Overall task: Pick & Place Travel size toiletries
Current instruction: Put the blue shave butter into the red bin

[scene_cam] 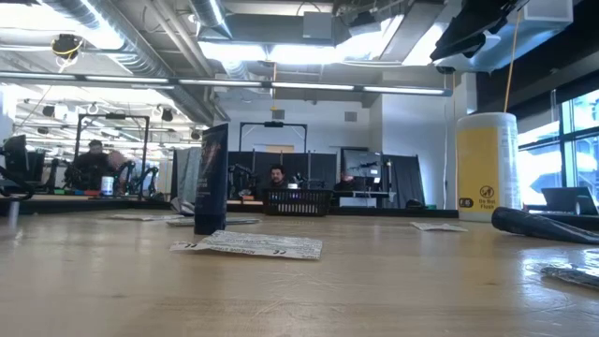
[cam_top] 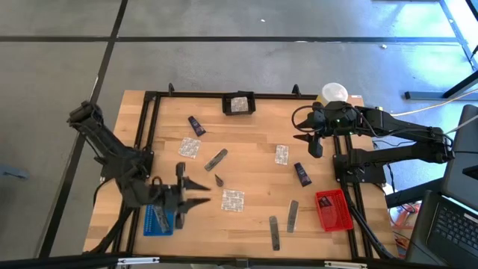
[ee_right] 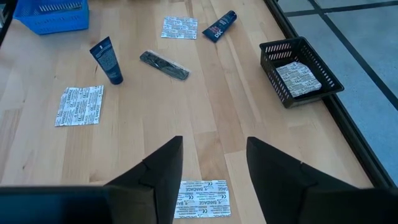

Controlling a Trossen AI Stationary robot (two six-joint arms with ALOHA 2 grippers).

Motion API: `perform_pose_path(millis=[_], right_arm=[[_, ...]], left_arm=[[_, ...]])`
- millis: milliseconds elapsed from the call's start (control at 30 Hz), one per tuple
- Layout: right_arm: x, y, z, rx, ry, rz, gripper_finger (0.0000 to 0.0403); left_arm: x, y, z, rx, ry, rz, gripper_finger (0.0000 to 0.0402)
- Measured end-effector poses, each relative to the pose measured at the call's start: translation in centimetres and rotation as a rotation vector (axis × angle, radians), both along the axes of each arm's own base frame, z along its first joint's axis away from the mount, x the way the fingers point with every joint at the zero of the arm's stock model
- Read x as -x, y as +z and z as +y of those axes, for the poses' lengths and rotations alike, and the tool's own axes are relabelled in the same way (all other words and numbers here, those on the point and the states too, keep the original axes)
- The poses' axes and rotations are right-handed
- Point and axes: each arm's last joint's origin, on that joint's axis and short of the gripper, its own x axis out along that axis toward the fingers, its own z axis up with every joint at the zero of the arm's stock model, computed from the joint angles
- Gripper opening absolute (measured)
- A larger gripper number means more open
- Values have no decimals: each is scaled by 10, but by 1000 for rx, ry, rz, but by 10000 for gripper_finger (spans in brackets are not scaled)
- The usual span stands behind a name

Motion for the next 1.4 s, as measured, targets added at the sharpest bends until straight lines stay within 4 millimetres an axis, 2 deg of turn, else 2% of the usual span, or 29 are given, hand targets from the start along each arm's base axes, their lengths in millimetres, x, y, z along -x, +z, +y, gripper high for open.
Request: perform_pose_path(millis=[267, 567, 667, 800, 933, 1067, 1200, 1400], right_arm=[[0, 0, 0, 0, 1, 0, 158], [-1, 1, 0, 3, 0, -16, 146], [-3, 4, 0, -3, -7, -51, 142], [-7, 9, -1, -89, -77, -137, 139], [-10, 14, -1, -144, -107, -206, 142], [-14, 15, -2, -230, -171, -237, 148], [-24, 5, -1, -282, -198, -167, 151], [-47, -18, 6, -320, -231, -25, 132]], left_arm=[[-21, 7, 33, 67, 274, -71, 125], [-45, 4, 86, 140, 536, -90, 125], [-51, -1, 101, 179, 534, -68, 124], [-57, -5, 124, 265, 442, -20, 123], [-56, -6, 146, 315, 399, 22, 125], [-54, -9, 158, 326, 413, 22, 123], [-44, -16, 166, 334, 434, -14, 124], [-14, -18, 178, 356, 469, -68, 123]])
